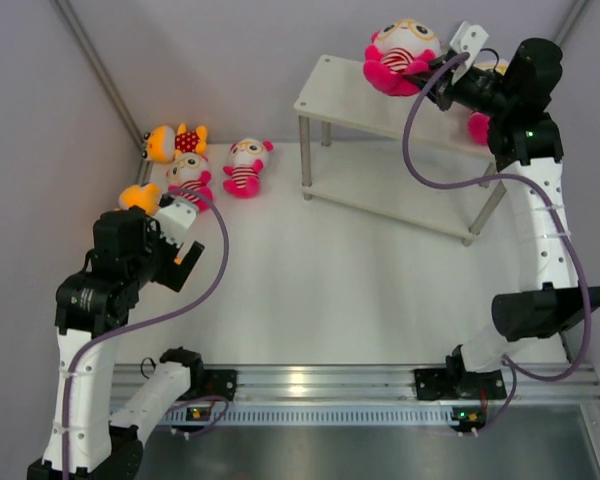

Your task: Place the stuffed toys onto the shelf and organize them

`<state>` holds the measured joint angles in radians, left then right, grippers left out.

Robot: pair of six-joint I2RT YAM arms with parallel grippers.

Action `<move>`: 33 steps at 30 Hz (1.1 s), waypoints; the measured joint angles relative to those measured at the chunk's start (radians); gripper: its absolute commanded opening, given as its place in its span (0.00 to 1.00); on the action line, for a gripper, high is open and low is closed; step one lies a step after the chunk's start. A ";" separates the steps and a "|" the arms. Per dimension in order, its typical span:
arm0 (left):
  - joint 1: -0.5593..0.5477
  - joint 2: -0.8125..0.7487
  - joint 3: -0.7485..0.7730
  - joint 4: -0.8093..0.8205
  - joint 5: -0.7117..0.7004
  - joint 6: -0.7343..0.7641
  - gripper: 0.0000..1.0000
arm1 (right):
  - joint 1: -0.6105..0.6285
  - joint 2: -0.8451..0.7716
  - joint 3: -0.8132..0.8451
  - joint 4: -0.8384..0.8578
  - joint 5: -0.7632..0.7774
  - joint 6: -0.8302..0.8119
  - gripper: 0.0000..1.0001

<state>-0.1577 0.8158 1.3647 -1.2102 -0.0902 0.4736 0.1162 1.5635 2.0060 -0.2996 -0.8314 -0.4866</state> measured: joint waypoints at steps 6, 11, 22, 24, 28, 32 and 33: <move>0.000 -0.016 -0.005 -0.002 0.027 0.000 0.98 | -0.079 0.077 -0.067 -0.057 -0.037 -0.033 0.00; 0.000 -0.037 -0.005 -0.002 0.036 0.000 0.98 | -0.112 0.083 -0.084 -0.108 -0.019 -0.092 0.00; 0.000 -0.035 -0.015 -0.002 0.060 0.000 0.98 | -0.161 0.035 -0.162 -0.141 -0.026 -0.156 0.56; 0.000 -0.034 -0.015 -0.002 0.062 0.000 0.98 | -0.161 0.027 -0.167 -0.142 -0.031 -0.150 0.68; 0.000 -0.034 -0.019 -0.002 0.069 0.000 0.98 | -0.161 0.005 -0.167 -0.134 -0.031 -0.130 0.81; 0.000 -0.032 -0.022 -0.002 0.084 0.001 0.98 | -0.161 -0.040 -0.167 -0.100 -0.042 -0.083 0.97; 0.000 -0.030 -0.023 -0.002 0.095 0.000 0.98 | -0.162 -0.053 -0.167 -0.079 -0.047 -0.058 0.99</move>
<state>-0.1577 0.7860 1.3418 -1.2118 0.0048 0.4740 -0.0456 1.5101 1.8393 -0.3790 -0.8780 -0.5449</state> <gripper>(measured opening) 0.983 0.942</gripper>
